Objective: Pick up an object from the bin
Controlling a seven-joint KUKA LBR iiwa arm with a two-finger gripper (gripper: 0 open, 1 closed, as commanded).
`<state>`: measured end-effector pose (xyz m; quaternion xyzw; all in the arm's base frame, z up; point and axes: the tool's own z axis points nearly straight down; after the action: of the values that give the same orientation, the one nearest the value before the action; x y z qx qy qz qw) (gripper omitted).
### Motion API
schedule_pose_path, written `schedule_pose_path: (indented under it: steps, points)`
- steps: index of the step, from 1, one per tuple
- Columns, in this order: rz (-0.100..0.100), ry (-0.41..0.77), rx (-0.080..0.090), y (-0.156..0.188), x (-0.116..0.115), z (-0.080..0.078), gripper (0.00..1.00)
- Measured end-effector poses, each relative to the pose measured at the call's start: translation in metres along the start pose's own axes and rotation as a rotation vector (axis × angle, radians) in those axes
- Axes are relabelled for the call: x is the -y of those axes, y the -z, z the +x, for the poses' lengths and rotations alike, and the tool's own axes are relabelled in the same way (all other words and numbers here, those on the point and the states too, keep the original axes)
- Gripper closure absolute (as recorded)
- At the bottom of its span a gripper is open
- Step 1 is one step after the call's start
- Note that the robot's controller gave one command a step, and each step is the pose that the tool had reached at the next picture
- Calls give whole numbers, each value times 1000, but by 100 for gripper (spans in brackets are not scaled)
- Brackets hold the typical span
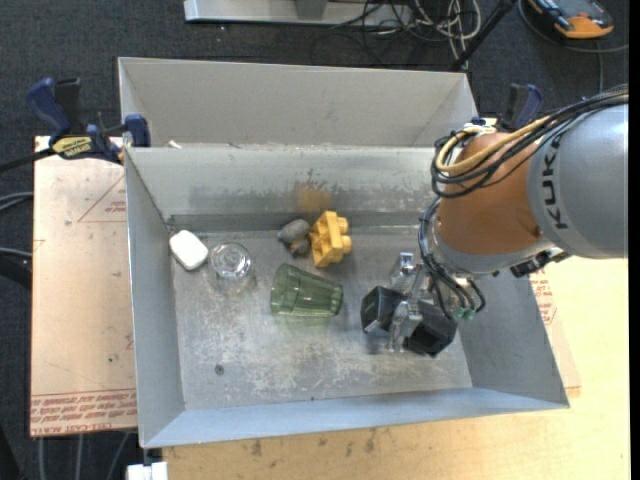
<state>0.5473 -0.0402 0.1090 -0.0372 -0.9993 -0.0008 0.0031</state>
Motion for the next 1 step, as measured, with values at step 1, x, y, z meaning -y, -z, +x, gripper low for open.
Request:
schedule_pose_path:
  steps: [1]
  points:
    - [0, -1, 0, 17, 0, 0, 100]
